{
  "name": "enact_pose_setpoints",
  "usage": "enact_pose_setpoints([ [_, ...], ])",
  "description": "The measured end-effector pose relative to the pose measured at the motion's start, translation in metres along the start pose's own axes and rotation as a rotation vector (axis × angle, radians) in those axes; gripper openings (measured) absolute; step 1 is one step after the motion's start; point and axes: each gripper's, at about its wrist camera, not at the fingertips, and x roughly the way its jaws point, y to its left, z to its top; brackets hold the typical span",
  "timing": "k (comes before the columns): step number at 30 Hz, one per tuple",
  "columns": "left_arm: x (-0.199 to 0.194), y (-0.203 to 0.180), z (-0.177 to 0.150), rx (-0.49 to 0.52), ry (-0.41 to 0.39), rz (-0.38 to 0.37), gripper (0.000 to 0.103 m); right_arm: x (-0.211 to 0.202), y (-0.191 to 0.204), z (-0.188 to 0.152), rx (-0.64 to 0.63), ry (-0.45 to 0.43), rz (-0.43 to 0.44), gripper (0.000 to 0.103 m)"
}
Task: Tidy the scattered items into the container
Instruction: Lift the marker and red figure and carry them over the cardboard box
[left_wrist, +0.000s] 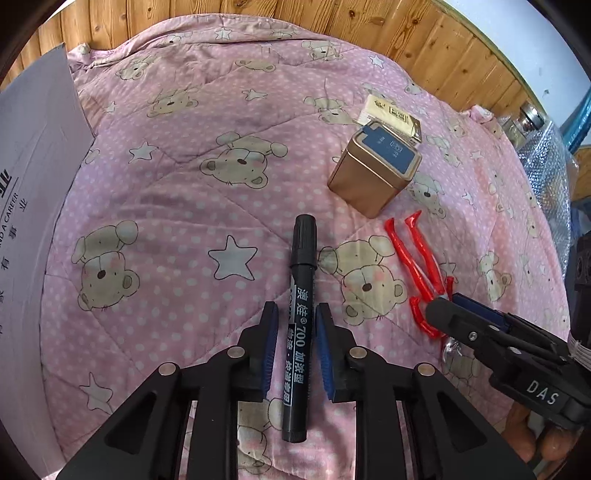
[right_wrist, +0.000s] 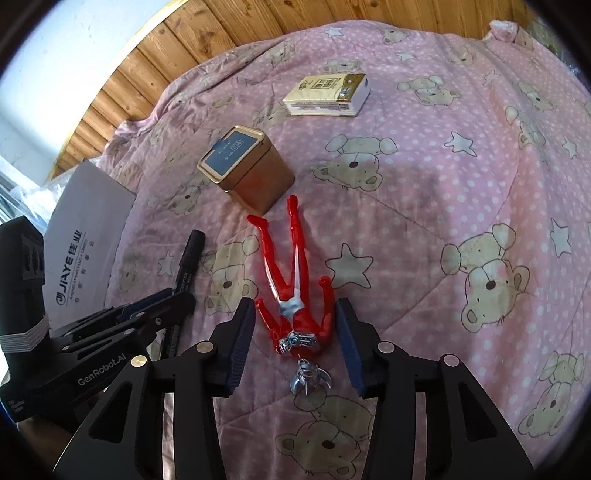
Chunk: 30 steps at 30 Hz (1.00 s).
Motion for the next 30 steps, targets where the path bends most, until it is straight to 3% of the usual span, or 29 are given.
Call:
enact_pose_setpoints([
  [1, 0.0, -0.001, 0.0, -0.001, -0.005, -0.007, 0.03, 0.002, 0.003, 0.0, -0.023, 0.0, -0.016, 0.045],
  [2, 0.001, -0.002, 0.0, 0.006, -0.01, -0.009, 0.03, 0.003, 0.006, 0.0, -0.046, 0.0, -0.032, 0.034],
  [4, 0.001, -0.005, 0.0, 0.029, -0.018, -0.004, 0.028, 0.004, 0.009, -0.001, -0.064, -0.002, -0.044, 0.033],
  [5, 0.001, -0.006, 0.0, 0.043, -0.017, 0.001, 0.014, 0.003, 0.01, -0.001, -0.062, -0.004, -0.042, 0.033],
  [13, -0.012, -0.003, -0.001, 0.043, -0.016, -0.014, 0.014, -0.012, 0.012, -0.008, -0.014, -0.007, 0.016, 0.033],
  [30, -0.081, 0.0, -0.01, 0.046, -0.125, -0.022, 0.014, -0.058, 0.056, -0.023, -0.013, -0.045, 0.101, 0.033],
])
